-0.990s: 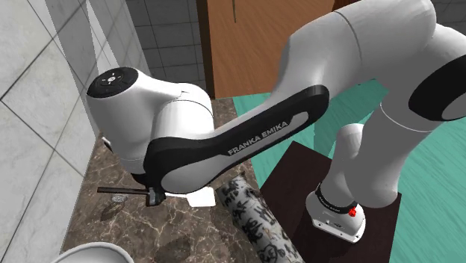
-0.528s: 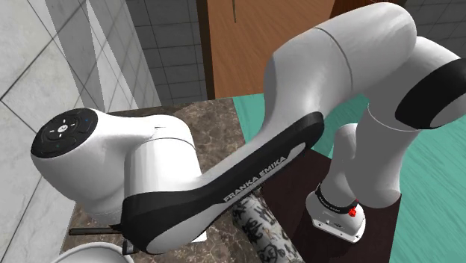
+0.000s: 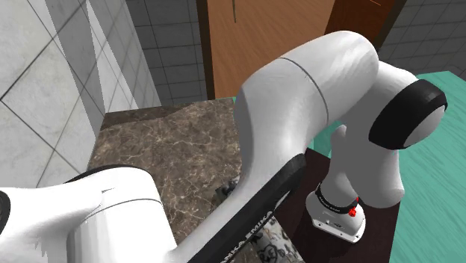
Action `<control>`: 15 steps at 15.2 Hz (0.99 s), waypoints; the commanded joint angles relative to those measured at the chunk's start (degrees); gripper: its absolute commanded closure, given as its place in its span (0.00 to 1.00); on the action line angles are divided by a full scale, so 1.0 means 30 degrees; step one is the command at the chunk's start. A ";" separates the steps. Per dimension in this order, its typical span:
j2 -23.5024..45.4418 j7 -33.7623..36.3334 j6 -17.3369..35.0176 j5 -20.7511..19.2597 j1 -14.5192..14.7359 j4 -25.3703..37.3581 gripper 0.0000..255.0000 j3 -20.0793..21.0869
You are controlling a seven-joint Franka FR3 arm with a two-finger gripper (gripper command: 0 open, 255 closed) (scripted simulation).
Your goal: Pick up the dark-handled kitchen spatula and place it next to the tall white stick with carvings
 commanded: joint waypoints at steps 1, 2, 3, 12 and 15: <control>0.1159 0.0930 -0.0465 -0.0554 0.0799 0.1494 1.00 0.0152; 0.1777 0.1319 -0.0774 -0.0823 0.1219 0.2359 1.00 0.0192; 0.2420 0.1689 -0.1111 -0.1091 0.1662 0.3279 1.00 0.0215; 1.0025 0.3551 -0.5808 -0.3275 0.6674 1.5483 1.00 -0.0382; 0.9580 0.3724 -0.4696 -0.3209 0.6321 1.3864 1.00 -0.0320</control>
